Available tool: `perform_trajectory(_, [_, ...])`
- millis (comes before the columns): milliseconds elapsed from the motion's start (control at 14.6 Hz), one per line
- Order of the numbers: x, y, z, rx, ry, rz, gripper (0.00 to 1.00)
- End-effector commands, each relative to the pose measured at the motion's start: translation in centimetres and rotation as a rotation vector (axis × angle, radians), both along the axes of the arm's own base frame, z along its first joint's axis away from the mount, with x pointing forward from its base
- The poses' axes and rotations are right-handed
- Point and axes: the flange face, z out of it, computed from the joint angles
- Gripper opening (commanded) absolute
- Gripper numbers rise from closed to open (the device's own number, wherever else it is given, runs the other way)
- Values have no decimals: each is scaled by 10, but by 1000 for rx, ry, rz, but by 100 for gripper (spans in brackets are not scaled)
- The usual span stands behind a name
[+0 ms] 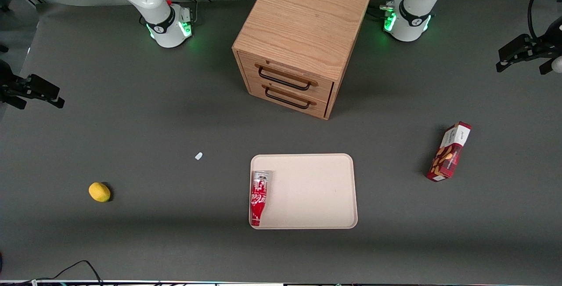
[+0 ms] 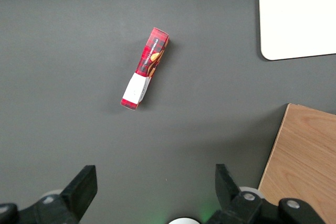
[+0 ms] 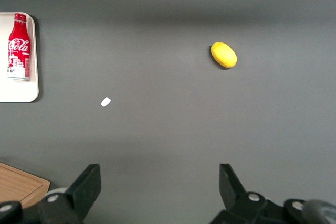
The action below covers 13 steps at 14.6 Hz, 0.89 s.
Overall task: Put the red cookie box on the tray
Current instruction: 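Move the left gripper down over the red tartan cookie box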
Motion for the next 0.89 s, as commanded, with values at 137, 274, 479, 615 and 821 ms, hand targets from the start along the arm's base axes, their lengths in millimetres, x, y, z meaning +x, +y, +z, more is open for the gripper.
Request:
perform_trajectory(137, [1,0,4,13,2,5,100])
perform_trajectory(274, [9,-6,-8,18,17,-8,100])
perform_trajectory(479, [28,-8,-46,34,84,-32,100])
perform_trajectory(615, [46,-7,-82,33,108,-79,100])
perform_trajectory(821, [71,-2,-147,60,99,-190,100])
